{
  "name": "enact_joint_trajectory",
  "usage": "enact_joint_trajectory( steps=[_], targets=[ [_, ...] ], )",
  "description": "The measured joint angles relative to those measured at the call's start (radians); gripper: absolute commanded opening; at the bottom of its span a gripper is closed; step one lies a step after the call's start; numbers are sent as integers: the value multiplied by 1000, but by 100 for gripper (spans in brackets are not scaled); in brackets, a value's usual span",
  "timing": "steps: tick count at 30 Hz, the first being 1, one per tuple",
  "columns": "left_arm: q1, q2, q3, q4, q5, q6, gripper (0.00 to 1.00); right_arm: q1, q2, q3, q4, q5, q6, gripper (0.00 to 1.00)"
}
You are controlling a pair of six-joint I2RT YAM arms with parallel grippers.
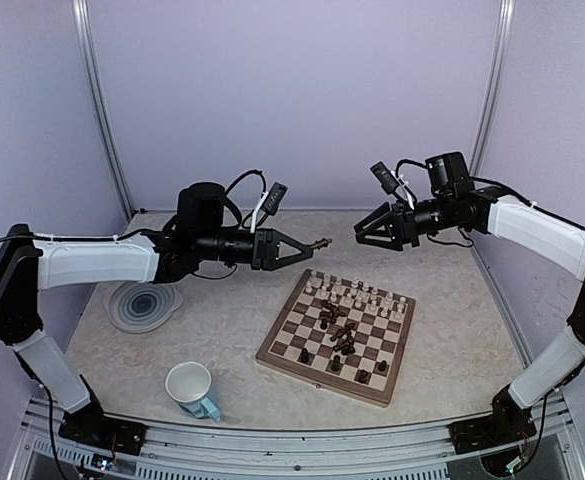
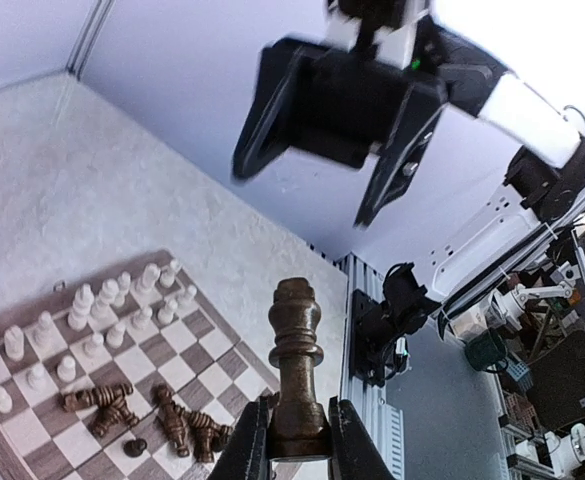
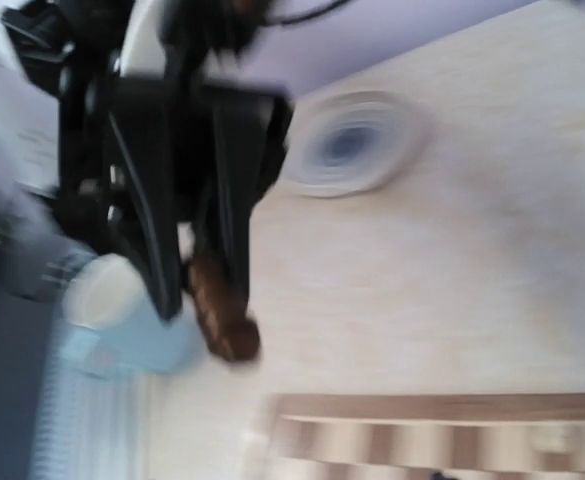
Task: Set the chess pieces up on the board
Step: Pass from the left arm to the right
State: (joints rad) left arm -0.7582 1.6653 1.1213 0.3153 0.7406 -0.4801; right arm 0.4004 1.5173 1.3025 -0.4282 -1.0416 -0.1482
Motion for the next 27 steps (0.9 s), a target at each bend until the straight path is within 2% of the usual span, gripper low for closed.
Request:
enact_joint_trajectory(
  steps=[5,9,13,23,27],
  targets=[
    [0,-37,-1,66,-14,18,8,4,76,-59,156,-164,220,60],
    [0,-37,-18,73,-18,19,8,15,122,-55,245,-237,325,59],
    [0,-37,-19,74,-18,19,7,50,143,-13,270,-269,357,56],
    [0,-36,-19,74,-16,22,7,109,204,48,284,-290,375,36],
    [0,-36,-19,73,-16,25,7,119,211,58,285,-305,376,32]
  ],
)
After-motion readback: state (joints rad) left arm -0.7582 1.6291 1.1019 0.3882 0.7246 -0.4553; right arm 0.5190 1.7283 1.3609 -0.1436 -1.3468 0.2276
